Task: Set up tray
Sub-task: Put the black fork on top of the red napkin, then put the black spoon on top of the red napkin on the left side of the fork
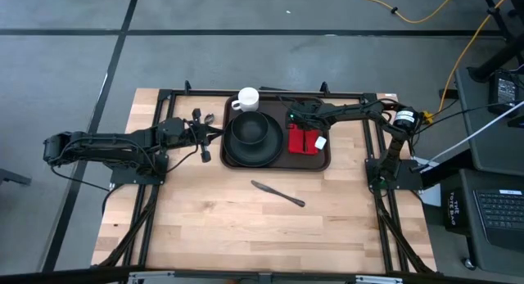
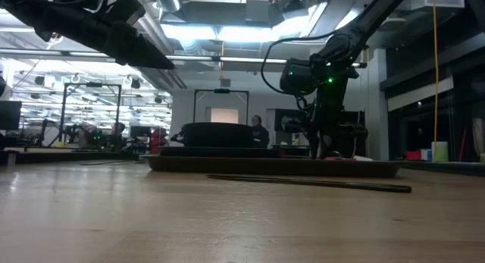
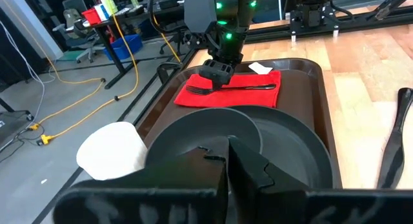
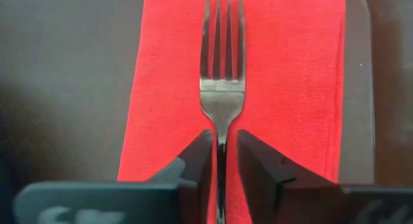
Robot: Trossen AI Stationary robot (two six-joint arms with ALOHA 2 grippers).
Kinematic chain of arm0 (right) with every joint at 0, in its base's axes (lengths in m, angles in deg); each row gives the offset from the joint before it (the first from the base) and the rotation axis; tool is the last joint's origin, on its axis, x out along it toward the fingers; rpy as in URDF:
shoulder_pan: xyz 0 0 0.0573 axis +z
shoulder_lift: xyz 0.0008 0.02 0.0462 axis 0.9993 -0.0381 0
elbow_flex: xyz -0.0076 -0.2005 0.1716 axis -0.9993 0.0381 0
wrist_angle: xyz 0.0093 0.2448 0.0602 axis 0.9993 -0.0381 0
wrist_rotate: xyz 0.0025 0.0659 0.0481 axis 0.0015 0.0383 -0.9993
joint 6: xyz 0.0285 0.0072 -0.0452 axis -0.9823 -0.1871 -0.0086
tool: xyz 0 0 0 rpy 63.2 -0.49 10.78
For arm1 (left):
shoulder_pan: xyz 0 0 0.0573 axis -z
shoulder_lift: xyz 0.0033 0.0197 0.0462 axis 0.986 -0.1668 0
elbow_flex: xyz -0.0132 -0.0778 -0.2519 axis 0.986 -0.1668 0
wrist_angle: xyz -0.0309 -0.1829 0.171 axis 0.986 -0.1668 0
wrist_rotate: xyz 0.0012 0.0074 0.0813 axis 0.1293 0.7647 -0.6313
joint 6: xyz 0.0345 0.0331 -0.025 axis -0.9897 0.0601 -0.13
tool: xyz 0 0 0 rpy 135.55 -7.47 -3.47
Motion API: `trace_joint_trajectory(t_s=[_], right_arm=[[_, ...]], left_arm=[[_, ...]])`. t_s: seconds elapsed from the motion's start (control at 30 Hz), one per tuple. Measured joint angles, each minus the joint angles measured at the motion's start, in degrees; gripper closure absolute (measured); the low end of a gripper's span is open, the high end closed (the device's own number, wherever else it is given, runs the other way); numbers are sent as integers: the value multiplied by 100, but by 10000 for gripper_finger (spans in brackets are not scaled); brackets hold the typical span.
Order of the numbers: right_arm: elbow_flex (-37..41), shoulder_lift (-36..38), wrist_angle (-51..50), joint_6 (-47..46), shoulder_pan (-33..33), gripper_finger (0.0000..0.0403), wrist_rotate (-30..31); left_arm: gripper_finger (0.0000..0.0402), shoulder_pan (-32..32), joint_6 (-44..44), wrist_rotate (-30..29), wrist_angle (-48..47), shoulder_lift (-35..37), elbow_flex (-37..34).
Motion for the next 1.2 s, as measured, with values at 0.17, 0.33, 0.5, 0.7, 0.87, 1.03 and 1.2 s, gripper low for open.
trace_joint_trajectory(t_s=[0.17,0.33,0.5,0.7,0.87,1.03,1.2], right_arm=[[0,0,0,-17,2,282,3],[0,2,7,14,2,266,-5],[-158,4,-206,152,1,265,-189],[-776,37,-815,659,2,265,-214],[-1379,39,-1433,1264,62,265,-185],[-1925,39,-1907,1992,280,265,-183],[-2159,359,-2442,2574,402,265,-313]], left_arm=[[396,0,0,0,0,0,0],[398,0,0,0,0,0,0],[399,0,0,0,-1,0,0],[399,5,43,6,0,0,0],[399,4,60,20,-1,2,0],[396,4,64,22,-87,4,0],[399,4,195,23,-241,9,0]])
